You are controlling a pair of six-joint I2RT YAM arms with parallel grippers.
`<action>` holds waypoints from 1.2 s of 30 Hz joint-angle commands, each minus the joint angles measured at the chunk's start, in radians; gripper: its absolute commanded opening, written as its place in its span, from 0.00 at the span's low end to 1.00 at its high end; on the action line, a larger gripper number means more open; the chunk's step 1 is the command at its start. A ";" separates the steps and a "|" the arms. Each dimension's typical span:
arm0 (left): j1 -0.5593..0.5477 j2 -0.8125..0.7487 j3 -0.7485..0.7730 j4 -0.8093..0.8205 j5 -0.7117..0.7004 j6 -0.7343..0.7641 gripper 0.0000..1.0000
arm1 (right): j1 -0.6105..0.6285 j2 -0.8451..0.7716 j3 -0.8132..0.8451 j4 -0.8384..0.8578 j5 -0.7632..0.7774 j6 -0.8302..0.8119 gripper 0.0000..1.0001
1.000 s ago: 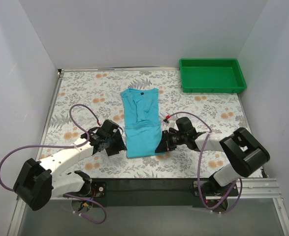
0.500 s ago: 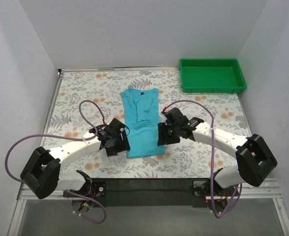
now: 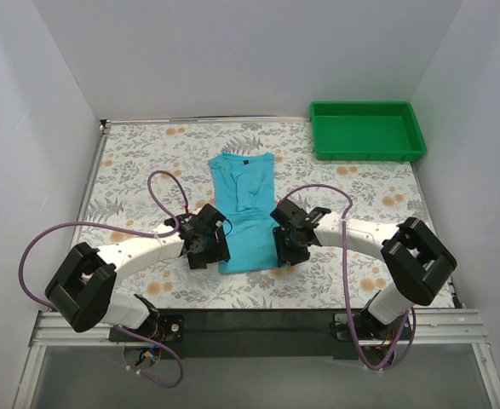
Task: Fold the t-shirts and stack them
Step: Fold the tshirt
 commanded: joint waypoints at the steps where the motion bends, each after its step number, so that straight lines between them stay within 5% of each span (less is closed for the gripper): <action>1: -0.018 0.005 0.009 0.006 -0.025 -0.017 0.61 | 0.012 0.024 -0.020 -0.010 0.057 0.026 0.41; 12: -0.038 0.054 0.015 -0.022 -0.062 -0.038 0.61 | 0.055 0.105 0.000 -0.003 0.053 0.004 0.24; 19: -0.058 0.063 0.015 -0.043 -0.056 -0.054 0.61 | 0.076 0.127 0.006 -0.003 0.043 0.001 0.01; 36: -0.145 0.206 0.064 -0.093 -0.091 -0.061 0.51 | 0.076 0.116 0.032 -0.028 0.051 -0.016 0.01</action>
